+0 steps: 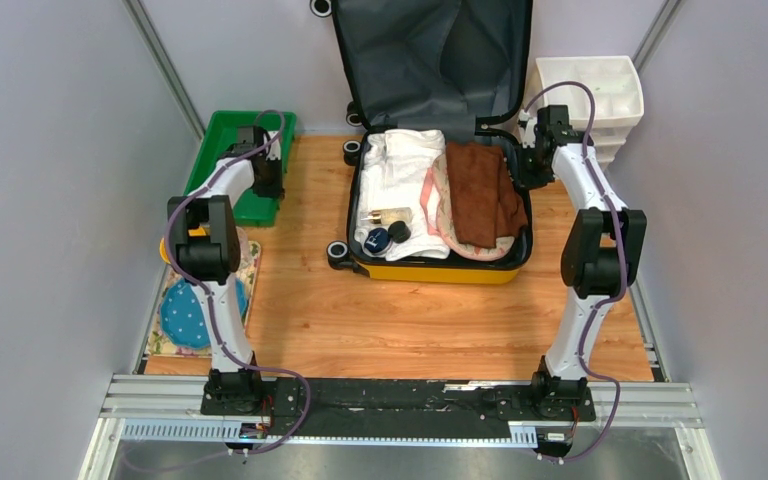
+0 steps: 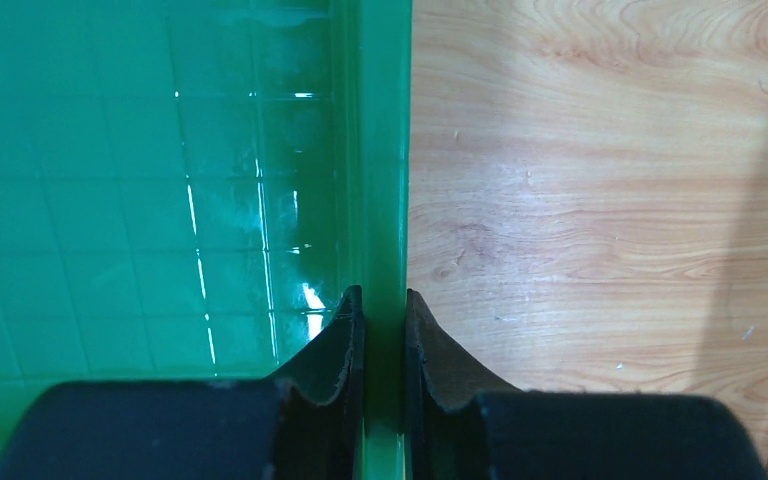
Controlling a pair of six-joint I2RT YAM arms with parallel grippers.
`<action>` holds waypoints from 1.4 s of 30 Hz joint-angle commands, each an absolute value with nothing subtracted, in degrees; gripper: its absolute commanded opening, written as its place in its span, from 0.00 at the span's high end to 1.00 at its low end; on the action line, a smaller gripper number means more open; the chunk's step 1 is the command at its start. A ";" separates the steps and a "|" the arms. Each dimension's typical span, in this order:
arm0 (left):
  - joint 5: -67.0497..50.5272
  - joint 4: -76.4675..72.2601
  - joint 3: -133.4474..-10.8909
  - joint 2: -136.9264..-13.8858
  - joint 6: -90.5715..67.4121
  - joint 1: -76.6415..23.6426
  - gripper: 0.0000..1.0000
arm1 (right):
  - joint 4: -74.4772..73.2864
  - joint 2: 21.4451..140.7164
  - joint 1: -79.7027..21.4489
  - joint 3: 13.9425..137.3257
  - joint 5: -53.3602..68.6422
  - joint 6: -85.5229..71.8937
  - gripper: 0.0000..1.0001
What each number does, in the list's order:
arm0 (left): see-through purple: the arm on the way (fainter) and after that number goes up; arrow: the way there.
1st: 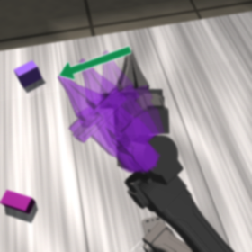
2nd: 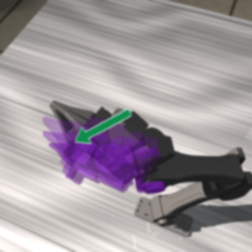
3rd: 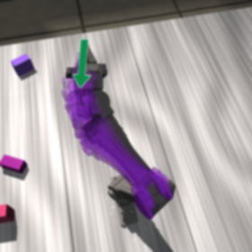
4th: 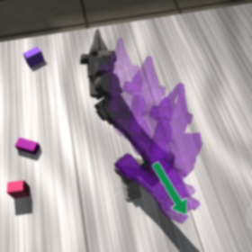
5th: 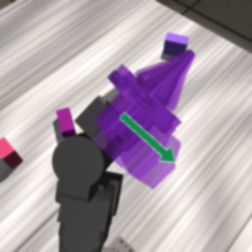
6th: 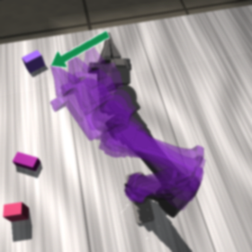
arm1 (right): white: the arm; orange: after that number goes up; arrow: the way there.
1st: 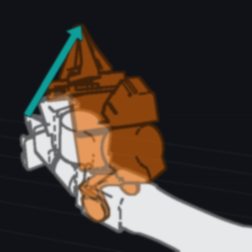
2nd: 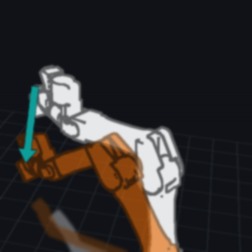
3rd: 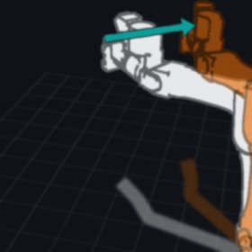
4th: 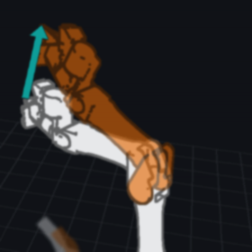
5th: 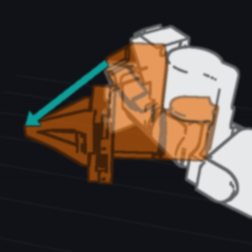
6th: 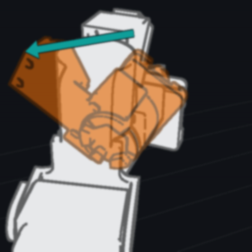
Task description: Open, take out, and arrange the luggage
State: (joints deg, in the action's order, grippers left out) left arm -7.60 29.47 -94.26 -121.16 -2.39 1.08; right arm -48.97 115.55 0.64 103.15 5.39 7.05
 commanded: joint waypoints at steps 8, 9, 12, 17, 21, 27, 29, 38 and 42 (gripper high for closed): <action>-13.36 29.97 -98.00 -123.84 -6.24 -2.37 1.00 | -44.30 117.42 -7.03 107.66 14.15 1.14 1.00; -13.53 30.06 -97.82 -123.75 -6.50 -2.63 1.00 | -44.30 117.86 -7.29 108.10 14.50 1.14 1.00; -13.36 29.97 -97.56 -123.66 -5.98 -3.69 1.00 | -44.38 118.82 -8.26 109.77 14.94 1.23 1.00; -13.27 29.62 -97.65 -123.66 -5.98 -3.87 1.00 | -44.38 117.86 -8.35 109.86 15.29 1.32 1.00; -13.45 29.53 -97.47 -123.49 -6.24 -3.87 1.00 | -44.38 117.42 -8.79 108.46 17.05 -1.84 1.00; -15.90 29.53 -97.91 -124.01 -7.91 -4.48 1.00 | -43.95 117.60 -10.37 106.96 17.67 -6.50 1.00; -16.34 29.88 -98.09 -124.45 -8.96 -4.75 1.00 | -43.86 117.86 -10.63 107.40 17.40 -7.73 1.00; -18.10 30.32 -98.17 -124.98 -13.00 -7.38 1.00 | -43.51 118.13 -11.86 107.67 17.40 -9.14 1.00; -19.42 30.59 -97.30 -124.28 -15.37 -8.26 1.00 | -43.33 117.86 -12.04 107.40 17.31 -9.23 1.00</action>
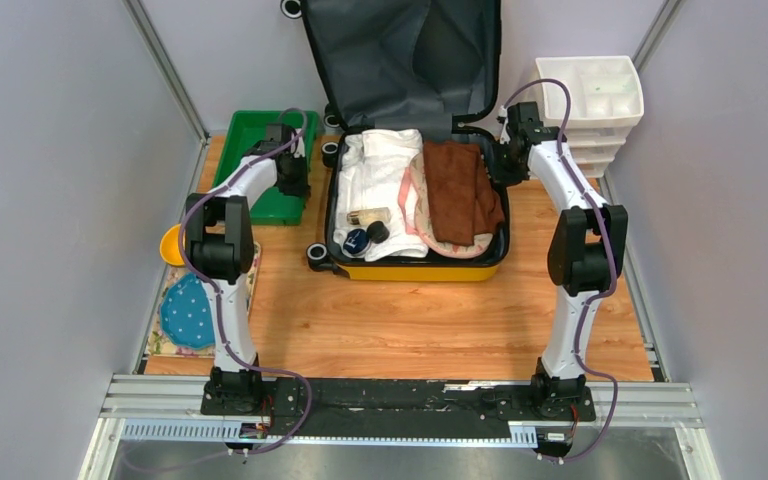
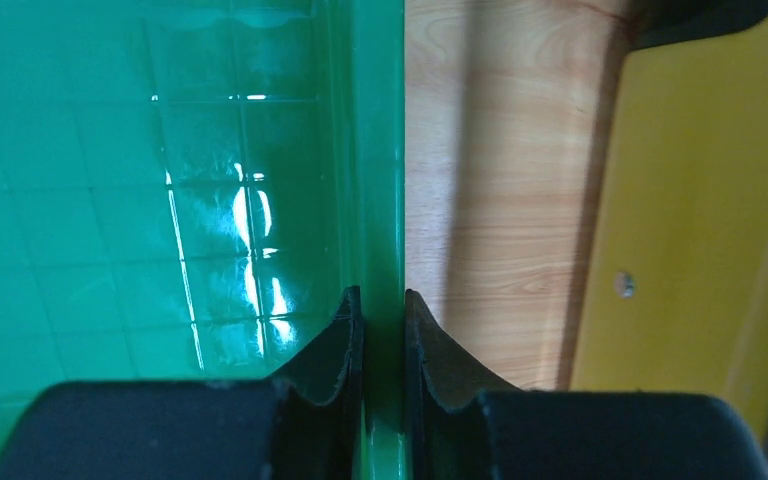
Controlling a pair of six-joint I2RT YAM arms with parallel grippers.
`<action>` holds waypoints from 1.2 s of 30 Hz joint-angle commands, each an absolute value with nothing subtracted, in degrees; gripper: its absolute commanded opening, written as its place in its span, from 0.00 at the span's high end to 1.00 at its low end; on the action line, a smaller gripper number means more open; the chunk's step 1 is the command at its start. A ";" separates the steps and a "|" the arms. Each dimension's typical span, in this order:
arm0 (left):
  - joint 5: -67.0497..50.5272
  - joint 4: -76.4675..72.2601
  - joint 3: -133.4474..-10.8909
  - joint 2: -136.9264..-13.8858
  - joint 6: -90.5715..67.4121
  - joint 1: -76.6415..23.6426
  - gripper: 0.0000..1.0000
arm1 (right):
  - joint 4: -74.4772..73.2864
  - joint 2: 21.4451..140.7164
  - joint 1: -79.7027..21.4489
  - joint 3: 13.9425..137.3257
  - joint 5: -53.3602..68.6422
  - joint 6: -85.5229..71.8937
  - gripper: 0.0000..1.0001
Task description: Open, take out, and arrange the luggage
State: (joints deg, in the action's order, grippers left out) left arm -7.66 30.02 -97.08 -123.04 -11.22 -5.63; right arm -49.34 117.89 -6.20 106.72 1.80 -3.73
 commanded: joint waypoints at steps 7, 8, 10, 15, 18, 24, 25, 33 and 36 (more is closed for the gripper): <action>-22.94 29.53 -93.61 -121.29 -20.74 -9.49 0.99 | -43.33 117.51 -12.04 107.40 18.19 -9.05 1.00; -22.85 29.71 -93.60 -121.03 -21.00 -9.58 0.92 | -43.24 117.51 -12.04 107.40 18.80 -8.44 1.00; -22.24 30.14 -93.34 -120.24 -20.83 -9.58 0.78 | -43.42 117.16 -11.95 107.75 18.90 -7.65 0.91; -21.18 29.62 -93.78 -116.82 -18.20 -8.09 0.48 | -44.12 115.23 -11.17 109.94 18.81 -2.91 0.54; -23.37 31.01 -97.02 -115.76 -14.34 -6.24 0.39 | -45.52 114.00 -10.20 111.97 18.55 0.86 0.46; -31.61 32.70 -100.73 -110.58 -3.62 -3.17 0.19 | -46.67 108.55 -9.67 111.10 16.88 8.25 0.41; -33.03 32.70 -100.03 -109.78 -1.25 -2.82 0.19 | -46.84 107.41 -9.67 111.01 16.88 9.04 0.41; -40.86 33.05 -97.91 -104.16 4.13 -2.29 0.17 | -47.46 108.01 -10.10 115.66 13.27 8.70 0.39; -41.40 32.87 -96.77 -103.19 6.59 -2.20 0.17 | -47.90 110.91 -10.46 119.70 14.50 8.09 0.40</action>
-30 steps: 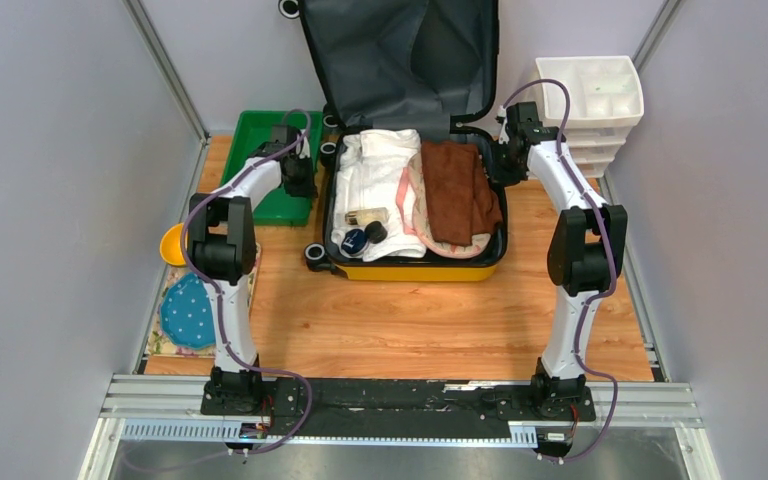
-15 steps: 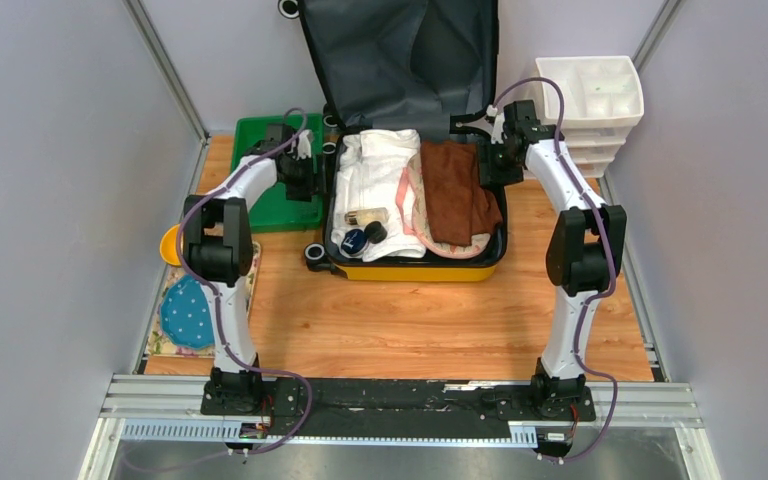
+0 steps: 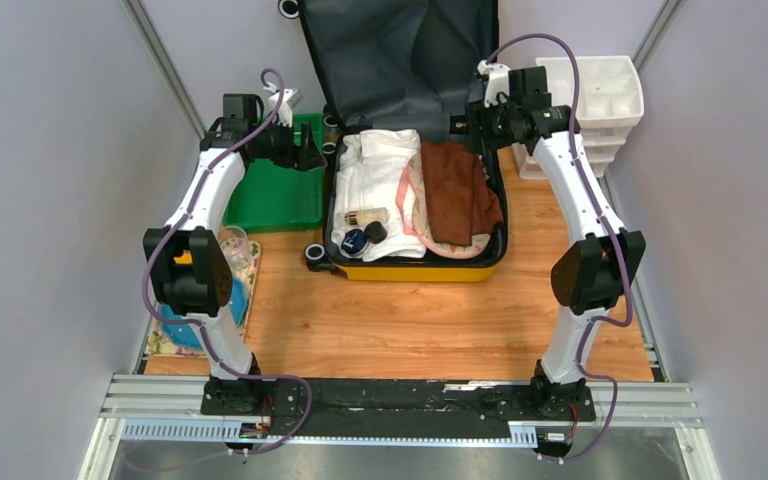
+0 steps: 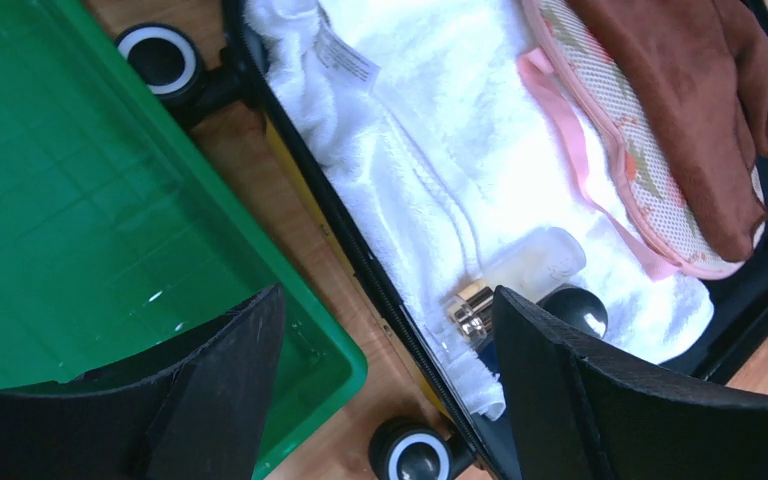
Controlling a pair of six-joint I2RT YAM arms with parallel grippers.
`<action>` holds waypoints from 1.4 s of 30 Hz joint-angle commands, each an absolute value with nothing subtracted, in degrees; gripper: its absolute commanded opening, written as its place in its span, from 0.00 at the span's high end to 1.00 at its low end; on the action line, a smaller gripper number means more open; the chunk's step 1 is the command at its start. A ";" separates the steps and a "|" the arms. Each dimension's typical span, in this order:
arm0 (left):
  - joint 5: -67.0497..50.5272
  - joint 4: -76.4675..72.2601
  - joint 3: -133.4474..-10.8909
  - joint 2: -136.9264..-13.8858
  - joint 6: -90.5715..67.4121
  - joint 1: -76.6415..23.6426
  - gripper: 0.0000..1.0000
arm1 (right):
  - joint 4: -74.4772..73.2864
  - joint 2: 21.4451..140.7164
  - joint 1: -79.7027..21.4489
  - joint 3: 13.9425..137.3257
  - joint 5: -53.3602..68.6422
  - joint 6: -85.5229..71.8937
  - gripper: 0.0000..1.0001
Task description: Open, take out, and arrange the luggage
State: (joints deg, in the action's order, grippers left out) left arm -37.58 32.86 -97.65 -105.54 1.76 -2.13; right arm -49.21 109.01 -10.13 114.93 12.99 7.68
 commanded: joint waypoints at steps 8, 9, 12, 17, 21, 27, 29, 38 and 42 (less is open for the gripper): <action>-43.15 32.79 -96.15 -103.45 3.79 -1.67 0.18 | -47.02 119.35 -14.05 126.55 17.93 1.32 0.46; -43.68 32.35 -95.89 -103.53 2.47 -1.67 0.18 | -46.93 120.57 -14.41 127.08 17.76 0.62 0.47; -47.28 29.28 -93.27 -103.53 1.15 -1.67 0.18 | -44.84 122.25 -16.08 126.22 16.88 -1.48 0.47; -52.10 22.87 -87.99 -103.36 -1.49 -1.67 0.18 | -43.68 125.68 -18.98 127.00 12.58 -1.58 0.45; -53.35 15.74 -81.05 -102.75 -7.71 -1.67 0.18 | -44.73 127.18 -20.56 126.65 11.69 -0.44 0.43; -49.66 14.85 -77.88 -99.32 -6.86 -1.67 0.18 | -47.54 128.41 -22.15 126.65 5.28 -1.14 0.43; -49.48 15.03 -77.09 -97.74 -6.07 -1.76 0.18 | -47.46 127.97 -22.76 124.47 5.45 -1.06 0.45; -48.60 13.11 -74.53 -95.71 -4.75 -2.72 0.18 | -45.62 125.25 -23.29 123.66 7.81 -2.99 1.00; -50.27 12.39 -78.30 -98.61 -8.51 -2.99 0.19 | -44.05 123.49 -24.26 124.55 12.65 -4.31 1.00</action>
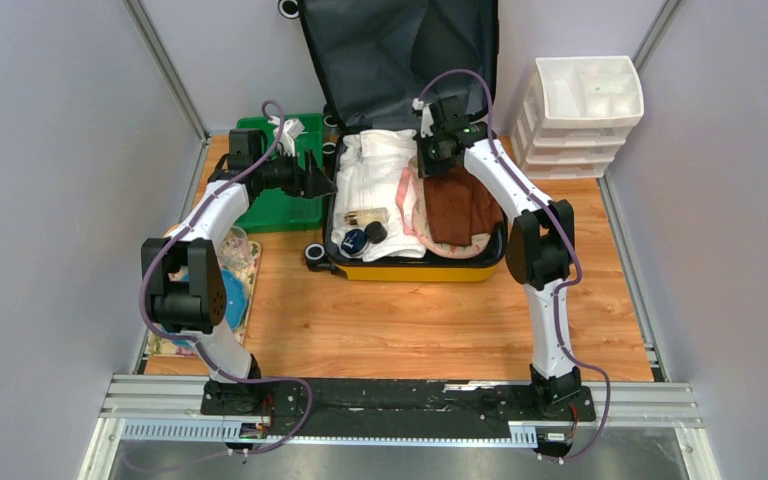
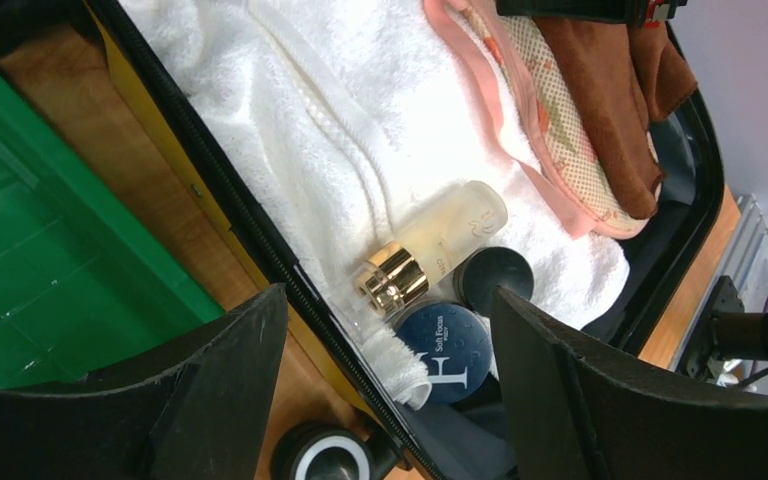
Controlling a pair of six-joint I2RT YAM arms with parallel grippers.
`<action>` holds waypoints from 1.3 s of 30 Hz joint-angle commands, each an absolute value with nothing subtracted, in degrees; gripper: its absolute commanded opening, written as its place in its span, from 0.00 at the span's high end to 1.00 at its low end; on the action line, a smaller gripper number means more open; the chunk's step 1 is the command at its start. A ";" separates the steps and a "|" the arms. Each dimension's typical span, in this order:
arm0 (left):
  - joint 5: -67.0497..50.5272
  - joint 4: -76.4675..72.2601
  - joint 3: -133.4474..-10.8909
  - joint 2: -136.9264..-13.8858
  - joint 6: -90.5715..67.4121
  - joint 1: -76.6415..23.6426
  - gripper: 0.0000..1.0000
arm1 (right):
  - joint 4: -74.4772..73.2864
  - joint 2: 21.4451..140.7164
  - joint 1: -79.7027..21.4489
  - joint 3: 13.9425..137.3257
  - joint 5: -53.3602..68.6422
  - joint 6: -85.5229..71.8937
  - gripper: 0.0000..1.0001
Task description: Open, take out, and arrange the luggage
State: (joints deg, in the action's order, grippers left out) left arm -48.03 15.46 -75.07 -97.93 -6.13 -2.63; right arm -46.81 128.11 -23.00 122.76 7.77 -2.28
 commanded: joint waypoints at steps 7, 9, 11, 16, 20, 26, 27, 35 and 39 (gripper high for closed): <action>-50.89 5.29 -79.28 -101.33 -15.46 -4.83 0.20 | -36.31 119.97 -25.66 121.12 15.90 -13.09 1.00; -50.98 3.00 -79.19 -102.12 -19.41 -5.62 0.20 | -33.07 119.27 -25.75 120.41 17.39 -15.99 1.00; -51.41 -2.08 -78.41 -103.35 -25.27 -6.76 0.18 | -31.91 119.53 -26.36 120.41 18.46 -16.70 1.00; -50.81 -18.85 -73.58 -106.08 -38.83 -9.31 0.16 | -31.91 124.27 -27.42 122.60 19.85 -18.89 1.00; -48.08 -23.03 -70.23 -107.75 -40.96 -12.39 0.15 | -31.29 126.03 -27.42 123.92 23.28 -19.34 0.84; -44.56 -26.36 -70.93 -112.06 -45.86 -15.82 0.15 | -33.14 120.52 -23.74 122.53 25.75 -18.63 0.45; -43.78 -27.41 -71.36 -113.37 -47.10 -16.78 0.15 | -33.31 118.15 -21.90 119.82 25.32 -18.02 0.44; -43.07 -34.54 -71.11 -114.79 -52.12 -18.02 0.14 | -37.18 111.54 -15.74 111.63 18.38 -9.50 0.44; -41.06 -29.82 -70.41 -112.16 -47.66 -17.76 0.14 | -37.79 113.20 -13.63 111.53 18.54 -6.51 0.42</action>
State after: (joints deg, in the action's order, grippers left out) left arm -43.38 -29.26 -70.54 -115.07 -50.06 -17.65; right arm -37.17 113.16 -13.96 112.29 20.01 -11.68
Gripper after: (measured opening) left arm 0.853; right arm 0.573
